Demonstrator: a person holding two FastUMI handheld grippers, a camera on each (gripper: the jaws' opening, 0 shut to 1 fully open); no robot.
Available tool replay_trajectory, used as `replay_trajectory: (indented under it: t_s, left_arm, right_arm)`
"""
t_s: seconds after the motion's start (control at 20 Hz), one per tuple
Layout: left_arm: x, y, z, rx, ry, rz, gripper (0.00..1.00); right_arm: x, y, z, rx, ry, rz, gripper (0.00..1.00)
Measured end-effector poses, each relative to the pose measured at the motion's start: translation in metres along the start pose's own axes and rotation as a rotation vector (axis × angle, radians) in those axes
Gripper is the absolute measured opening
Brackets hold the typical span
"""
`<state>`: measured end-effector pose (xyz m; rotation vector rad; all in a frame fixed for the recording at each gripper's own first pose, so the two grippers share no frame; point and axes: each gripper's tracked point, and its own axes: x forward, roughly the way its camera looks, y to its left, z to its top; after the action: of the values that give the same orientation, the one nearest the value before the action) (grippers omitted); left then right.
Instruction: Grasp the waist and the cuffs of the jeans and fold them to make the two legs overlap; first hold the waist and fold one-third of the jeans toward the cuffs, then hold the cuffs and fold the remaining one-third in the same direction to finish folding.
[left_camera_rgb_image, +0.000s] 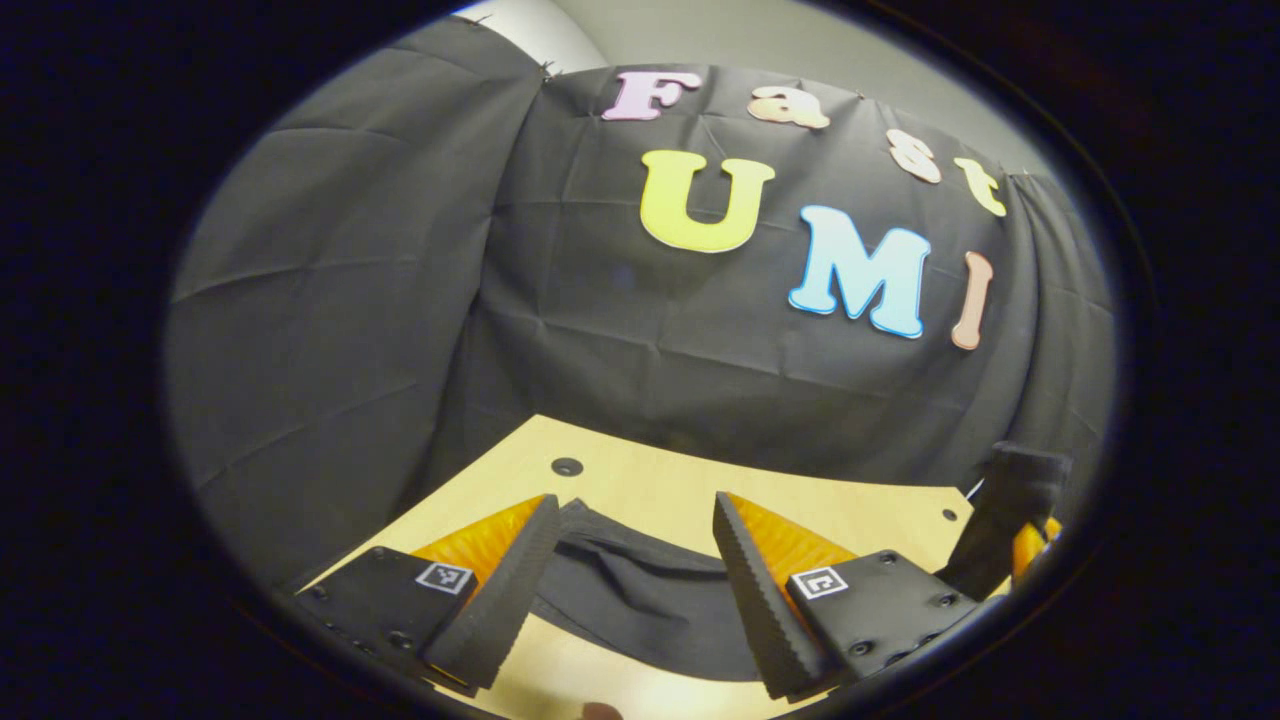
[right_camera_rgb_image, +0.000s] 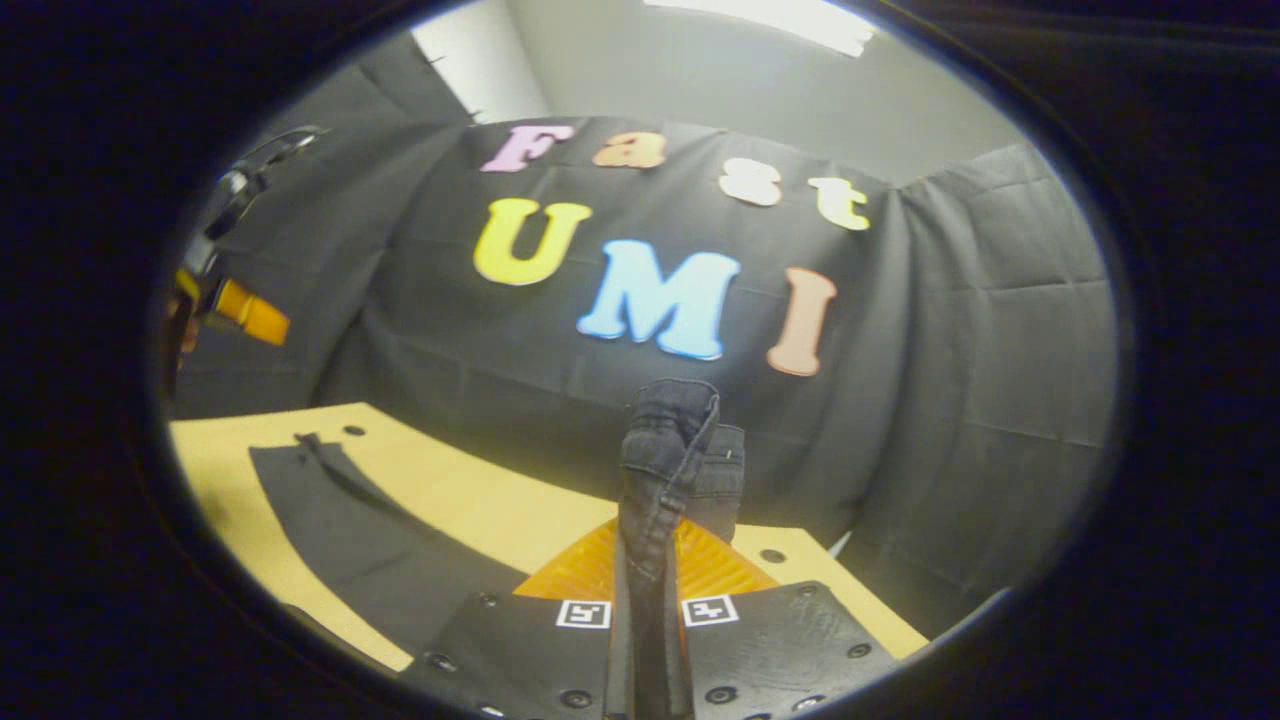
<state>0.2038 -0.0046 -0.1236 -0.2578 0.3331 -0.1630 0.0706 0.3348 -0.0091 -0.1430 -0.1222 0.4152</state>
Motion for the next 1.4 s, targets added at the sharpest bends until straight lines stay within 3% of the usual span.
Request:
replay_trajectory:
  t_s: [0.1,0.25,0.4,0.55,0.8,0.9,1.0,1.1,1.25,1.4]
  left_arm:
    - [-0.007,0.01,-0.007,0.015,0.004,0.023,1.0]
    - [-0.008,0.023,-0.026,0.006,0.041,0.053,1.0]
    - [-0.013,0.037,-0.044,-0.073,0.091,0.063,1.0]
    - [-0.006,0.052,-0.06,-0.186,0.145,0.078,1.0]
    - [0.007,0.082,-0.105,-0.363,0.265,0.128,1.0]
    - [0.015,0.092,-0.115,-0.42,0.294,0.139,1.0]
    - [0.026,0.1,-0.121,-0.504,0.32,0.137,1.0]
    - [0.033,0.109,-0.132,-0.632,0.356,0.119,1.0]
    - [0.039,0.123,-0.161,-0.794,0.403,0.129,0.99]
    - [0.053,0.133,-0.174,-0.859,0.417,0.154,0.99]
  right_arm:
    - [0.007,0.047,-0.034,-0.067,0.049,0.128,0.11]
    - [0.001,0.092,-0.086,-0.142,0.147,0.253,0.11]
    - [-0.01,0.105,-0.102,-0.201,0.174,0.288,0.1]
    - [-0.012,0.112,-0.111,-0.212,0.212,0.35,0.24]
    - [-0.029,0.118,-0.107,-0.192,0.249,0.457,0.82]
    - [-0.035,0.114,-0.095,-0.167,0.241,0.487,0.88]
    - [-0.038,0.103,-0.076,-0.1,0.236,0.483,0.94]
    - [-0.039,0.082,-0.053,-0.012,0.229,0.435,0.94]
    - [-0.03,0.039,-0.014,0.09,0.183,0.297,0.93]
    - [-0.024,-0.005,0.009,0.138,0.132,0.16,0.93]
